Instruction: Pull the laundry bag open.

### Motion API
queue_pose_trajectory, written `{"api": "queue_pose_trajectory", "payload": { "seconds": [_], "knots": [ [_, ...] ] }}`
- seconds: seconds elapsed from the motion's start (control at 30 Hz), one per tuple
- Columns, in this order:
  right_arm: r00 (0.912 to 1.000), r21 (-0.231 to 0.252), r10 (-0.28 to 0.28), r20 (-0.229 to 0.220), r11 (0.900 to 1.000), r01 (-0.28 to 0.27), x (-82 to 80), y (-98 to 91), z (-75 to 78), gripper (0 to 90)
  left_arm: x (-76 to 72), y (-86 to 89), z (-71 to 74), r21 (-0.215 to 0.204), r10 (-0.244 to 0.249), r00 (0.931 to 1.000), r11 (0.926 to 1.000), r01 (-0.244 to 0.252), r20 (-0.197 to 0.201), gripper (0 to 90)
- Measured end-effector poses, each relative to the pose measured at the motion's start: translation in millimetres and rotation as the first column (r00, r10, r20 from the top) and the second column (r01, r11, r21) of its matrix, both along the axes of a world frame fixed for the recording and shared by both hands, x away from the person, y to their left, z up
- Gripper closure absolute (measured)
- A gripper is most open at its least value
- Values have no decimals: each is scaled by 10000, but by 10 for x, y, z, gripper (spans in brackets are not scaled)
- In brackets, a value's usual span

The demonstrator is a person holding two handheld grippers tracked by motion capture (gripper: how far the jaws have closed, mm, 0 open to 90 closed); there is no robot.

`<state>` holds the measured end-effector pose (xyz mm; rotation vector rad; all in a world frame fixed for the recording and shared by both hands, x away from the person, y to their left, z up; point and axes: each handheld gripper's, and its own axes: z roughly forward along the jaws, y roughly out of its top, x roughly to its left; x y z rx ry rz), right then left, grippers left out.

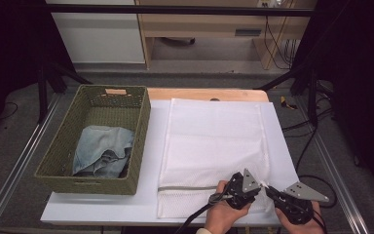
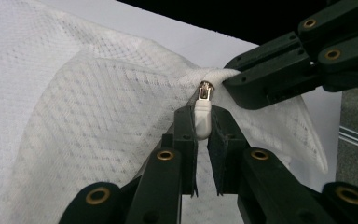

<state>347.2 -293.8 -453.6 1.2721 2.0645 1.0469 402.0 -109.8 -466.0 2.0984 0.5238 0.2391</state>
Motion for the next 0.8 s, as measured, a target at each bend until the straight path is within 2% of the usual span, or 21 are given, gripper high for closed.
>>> {"api": "queue_pose_trajectory", "payload": {
  "seconds": [0.23,0.27,0.37,0.6,0.7,0.8],
  "knots": [
    [9999,-301,-99,-64,9995,97,-22,41,14,864,-21,-9,-5,262,144,9999,9996,-145,33,819],
    [9999,-374,-168,-36,9992,167,-19,35,14,864,-11,-10,-11,469,171,9998,9987,-174,58,819],
    [9997,-313,-231,-109,9993,227,-12,20,13,865,0,-2,-15,483,167,9998,9987,-163,-65,819],
    [9995,-387,-281,-160,9989,275,-13,30,17,865,-5,1,-14,656,-34,9998,9978,21,193,820],
    [9992,-348,-354,-209,9988,347,-13,14,15,866,2,-1,-21,883,-60,9998,9961,43,185,820],
    [9984,-337,-526,-187,9981,519,-15,-9,19,866,14,21,-39,922,77,10000,9957,-82,52,820]
  ]
}}
